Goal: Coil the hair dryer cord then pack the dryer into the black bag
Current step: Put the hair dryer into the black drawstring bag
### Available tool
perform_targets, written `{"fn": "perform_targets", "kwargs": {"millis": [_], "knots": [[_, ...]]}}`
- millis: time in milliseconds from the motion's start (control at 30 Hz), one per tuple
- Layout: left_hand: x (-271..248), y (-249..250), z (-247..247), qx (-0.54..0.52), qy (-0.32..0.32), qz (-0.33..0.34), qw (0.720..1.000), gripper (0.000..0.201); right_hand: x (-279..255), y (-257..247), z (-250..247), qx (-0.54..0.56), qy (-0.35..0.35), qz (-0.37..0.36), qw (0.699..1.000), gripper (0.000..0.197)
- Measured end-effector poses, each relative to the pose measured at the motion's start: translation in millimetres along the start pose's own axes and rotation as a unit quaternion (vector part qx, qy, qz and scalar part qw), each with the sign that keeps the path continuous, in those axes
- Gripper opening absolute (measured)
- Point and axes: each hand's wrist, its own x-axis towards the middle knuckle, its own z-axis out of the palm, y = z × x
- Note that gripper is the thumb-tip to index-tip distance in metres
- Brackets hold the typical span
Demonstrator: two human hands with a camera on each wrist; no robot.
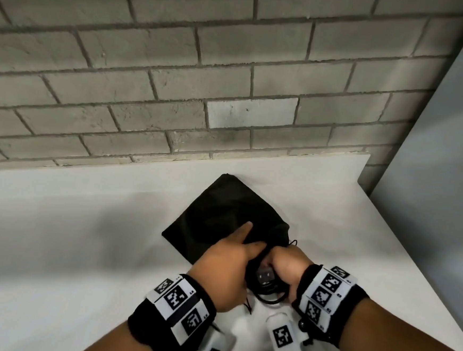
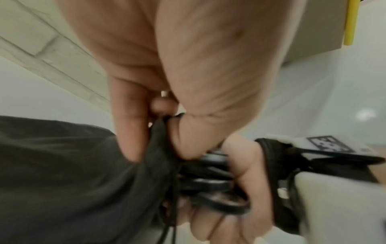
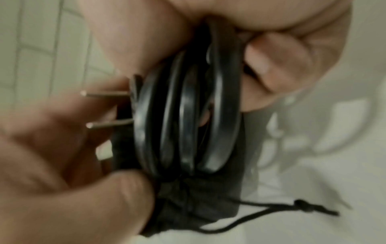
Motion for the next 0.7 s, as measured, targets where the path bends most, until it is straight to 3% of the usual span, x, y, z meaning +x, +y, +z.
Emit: {"fn": "perform_targets", "kwargs": {"millis": [33, 100, 233, 333, 400, 533, 700], "knots": [[-1.1, -5.3, -1.5, 0.013, 0.032, -0.013, 0.999, 0.047, -1.0, -0.9, -4.3, 0.021, 0.001, 0.013, 1.0, 0.011], [-2.2, -13.7, -4.7, 0.081, 0.069, -0.059, 0.993, 0.032, -0.1, -4.1, -11.5, 0.061, 0.013, 0.02, 0.998, 0.015], [-7.5, -7.9, -7.9, 0.234, 0.047, -0.12, 0.964, 0.02, -0.1, -10.7, -13.3, 0.096, 0.034, 0.022, 0.995, 0.02], [-9.8, -1.3, -7.9, 0.227, 0.032, -0.136, 0.964, 0.006, 1.2, -12.1, -12.6, 0.099, 0.03, 0.016, 0.994, 0.025], [-6.0, -3.3, -7.8, 0.182, 0.036, -0.137, 0.973, 0.016, 3.0, -11.1, -12.1, 0.094, 0.024, 0.019, 0.995, 0.033], [0.9, -7.1, -3.2, 0.145, 0.052, -0.136, 0.979, 0.024, 2.7, -15.1, -8.2, 0.082, 0.027, 0.026, 0.996, 0.01], [-2.8, 8.1, 8.9, 0.121, 0.041, -0.06, 0.99, 0.048, 10.5, -19.8, 0.6, 0.155, 0.035, 0.034, 0.987, 0.016]]}}
